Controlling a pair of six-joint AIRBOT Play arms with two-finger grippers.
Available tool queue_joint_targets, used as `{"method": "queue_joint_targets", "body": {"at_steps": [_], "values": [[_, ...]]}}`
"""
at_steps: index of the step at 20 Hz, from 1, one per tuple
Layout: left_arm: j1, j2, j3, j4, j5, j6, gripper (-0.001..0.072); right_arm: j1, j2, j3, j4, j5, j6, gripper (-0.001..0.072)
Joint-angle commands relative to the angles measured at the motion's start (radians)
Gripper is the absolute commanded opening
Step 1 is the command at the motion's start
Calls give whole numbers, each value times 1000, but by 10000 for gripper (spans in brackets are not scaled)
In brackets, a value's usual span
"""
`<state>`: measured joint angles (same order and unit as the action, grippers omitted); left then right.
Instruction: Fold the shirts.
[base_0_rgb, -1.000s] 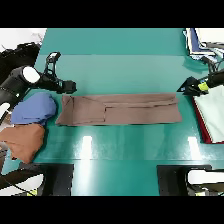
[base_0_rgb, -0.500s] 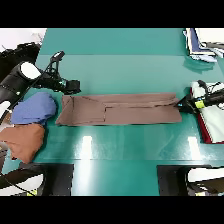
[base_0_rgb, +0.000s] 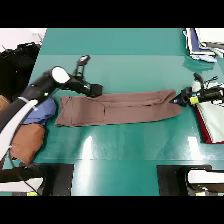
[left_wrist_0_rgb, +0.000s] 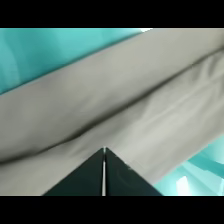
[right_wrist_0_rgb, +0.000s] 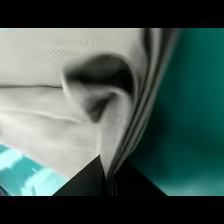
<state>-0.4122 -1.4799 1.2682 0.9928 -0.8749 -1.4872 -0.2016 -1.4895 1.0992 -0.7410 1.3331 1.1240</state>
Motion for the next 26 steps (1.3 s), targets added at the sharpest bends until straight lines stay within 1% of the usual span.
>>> {"method": "queue_joint_targets", "body": {"at_steps": [1,4,6,11,16,18,20,22,24,26], "values": [[-97,-151,117,-15,10,-6,23,24,132,14,174,3,-5,18],[-154,-257,205,-18,-4,-5,23,96,191,127,188,25,31,18],[-172,-292,228,-19,-2,-6,23,151,196,214,192,35,67,18],[-172,-320,228,-33,19,-8,23,295,195,367,192,26,100,18],[-172,-321,228,-66,76,-8,23,427,185,431,192,-7,100,18],[-166,-320,228,-64,69,-6,23,471,160,457,192,-6,99,19],[-129,-316,246,-56,-6,-8,22,519,123,488,192,-8,98,19],[-61,-270,252,-28,-60,-8,23,578,82,522,192,-11,98,19],[32,-176,253,57,-81,-9,22,657,36,556,192,-45,98,19],[145,-54,253,139,-95,-8,23,757,-21,595,192,-109,96,19]]}}
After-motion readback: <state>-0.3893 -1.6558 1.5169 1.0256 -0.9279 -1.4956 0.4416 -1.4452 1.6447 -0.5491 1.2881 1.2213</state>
